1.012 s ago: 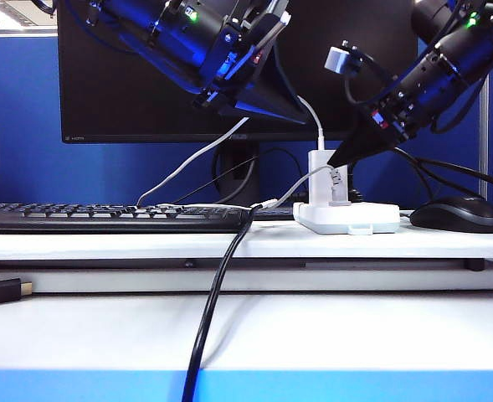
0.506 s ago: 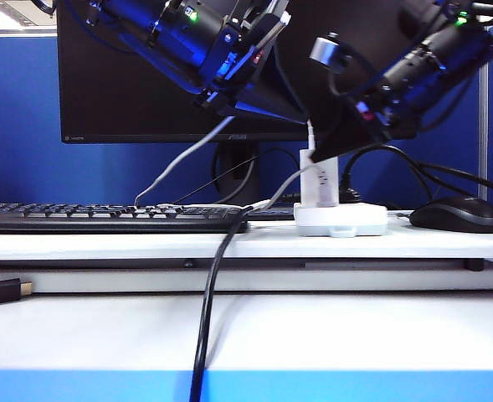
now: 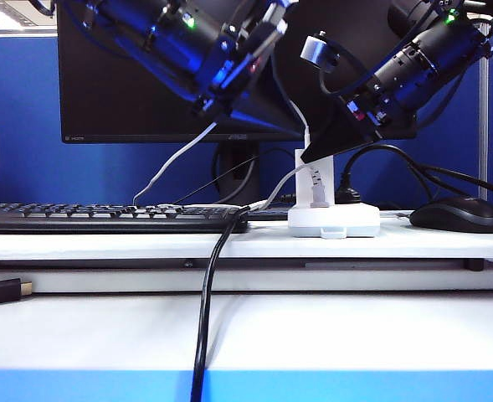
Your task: Unplug the white charger from the socket, then place it next to the socket.
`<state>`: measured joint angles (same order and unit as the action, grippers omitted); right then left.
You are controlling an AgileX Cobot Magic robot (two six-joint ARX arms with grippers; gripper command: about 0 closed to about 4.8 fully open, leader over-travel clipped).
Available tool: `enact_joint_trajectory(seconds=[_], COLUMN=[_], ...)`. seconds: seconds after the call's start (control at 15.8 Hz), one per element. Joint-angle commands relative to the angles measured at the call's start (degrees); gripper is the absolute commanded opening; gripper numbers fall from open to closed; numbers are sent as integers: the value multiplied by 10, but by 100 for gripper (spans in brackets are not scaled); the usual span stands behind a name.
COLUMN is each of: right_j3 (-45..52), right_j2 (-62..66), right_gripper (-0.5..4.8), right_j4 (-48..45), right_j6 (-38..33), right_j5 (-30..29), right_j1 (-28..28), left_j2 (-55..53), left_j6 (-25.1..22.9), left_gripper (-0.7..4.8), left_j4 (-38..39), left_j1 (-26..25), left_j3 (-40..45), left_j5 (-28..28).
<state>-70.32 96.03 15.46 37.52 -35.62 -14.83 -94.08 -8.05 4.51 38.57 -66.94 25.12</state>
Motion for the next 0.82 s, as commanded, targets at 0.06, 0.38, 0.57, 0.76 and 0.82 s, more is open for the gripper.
enact_joint_trajectory(seconds=[0.06,0.38,0.57,0.76,0.82], right_j3=[-2,-2,-2,-2,-2], right_j2=[2,2,2,2,2], right_gripper=[213,268,263,247,226], right_j4=[20,24,23,23,23], right_j6=[18,30,30,30,30], right_j5=[13,27,27,26,25], right_j1=[0,0,0,0,0], left_j2=[-20,-34,-39,-57,-62], left_j6=[13,12,13,28,28], left_gripper=[-4,-4,-4,-4,-4], left_j4=[-3,-6,-12,-30,-36], left_j1=[1,1,2,2,2], left_j3=[-1,-1,-1,-1,-1], left_j5=[-21,-20,-20,-22,-22])
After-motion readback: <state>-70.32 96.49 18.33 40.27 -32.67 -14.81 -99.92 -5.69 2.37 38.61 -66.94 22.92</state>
